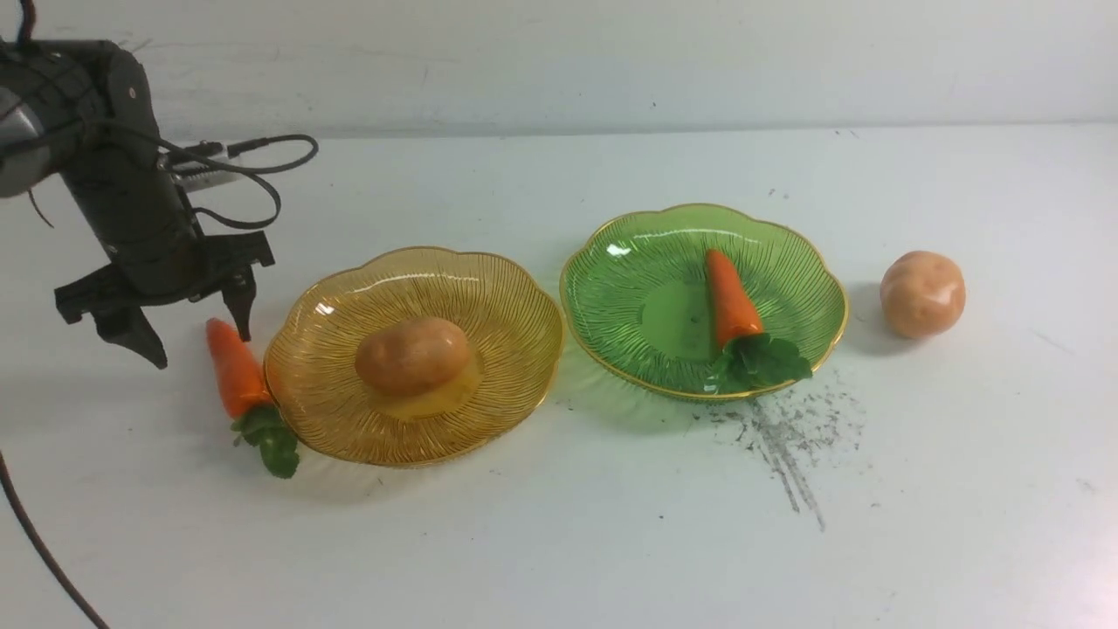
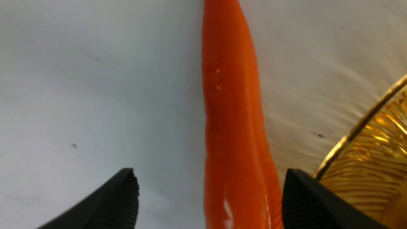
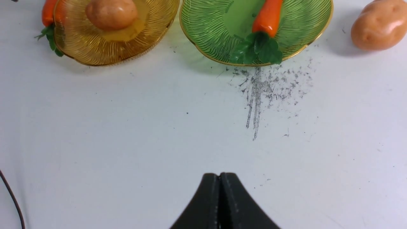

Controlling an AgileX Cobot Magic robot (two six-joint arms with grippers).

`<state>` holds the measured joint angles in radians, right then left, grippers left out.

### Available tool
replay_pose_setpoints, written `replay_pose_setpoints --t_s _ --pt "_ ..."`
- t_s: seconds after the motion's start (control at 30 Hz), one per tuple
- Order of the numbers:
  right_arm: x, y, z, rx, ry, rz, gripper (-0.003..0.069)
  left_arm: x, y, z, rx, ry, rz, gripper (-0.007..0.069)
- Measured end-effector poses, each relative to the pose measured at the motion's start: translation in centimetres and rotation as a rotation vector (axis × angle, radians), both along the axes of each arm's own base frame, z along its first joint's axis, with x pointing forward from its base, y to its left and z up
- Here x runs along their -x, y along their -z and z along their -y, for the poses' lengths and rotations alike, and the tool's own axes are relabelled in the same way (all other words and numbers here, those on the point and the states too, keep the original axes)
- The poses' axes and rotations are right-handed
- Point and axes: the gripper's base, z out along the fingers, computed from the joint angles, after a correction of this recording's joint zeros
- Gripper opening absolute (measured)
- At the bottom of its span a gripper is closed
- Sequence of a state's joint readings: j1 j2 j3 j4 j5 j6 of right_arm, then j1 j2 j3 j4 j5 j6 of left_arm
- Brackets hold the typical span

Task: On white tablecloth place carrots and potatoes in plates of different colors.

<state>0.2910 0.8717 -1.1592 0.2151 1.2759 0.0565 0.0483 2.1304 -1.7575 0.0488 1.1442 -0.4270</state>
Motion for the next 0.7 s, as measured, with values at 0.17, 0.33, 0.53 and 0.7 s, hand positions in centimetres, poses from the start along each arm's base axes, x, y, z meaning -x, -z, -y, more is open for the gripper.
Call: replay_pose_setpoints --t_s 0.17,0.33,0.53,0.7 --pt "0.0 0.0 0.0 -0.004 -0.002 -0.001 -0.0012 -0.5 2.9 -0.1 0.002 -0.024 -0.06 0.0577" --pt "0.0 0.0 -0.1 -0.007 -0.003 -0.002 -0.0012 -0.6 4.1 -0.1 0.002 -0.036 -0.086 0.0524" --pt "0.1 0.0 -0.2 -0.019 -0.008 -0.006 -0.0012 -0.4 4.2 -0.2 -0.008 -0.022 -0.115 0.0333" --pt "0.1 0.0 -0.2 -0.023 -0.009 -0.007 -0.0012 -1.0 1.9 -1.3 -0.12 0.076 -0.089 0.0333"
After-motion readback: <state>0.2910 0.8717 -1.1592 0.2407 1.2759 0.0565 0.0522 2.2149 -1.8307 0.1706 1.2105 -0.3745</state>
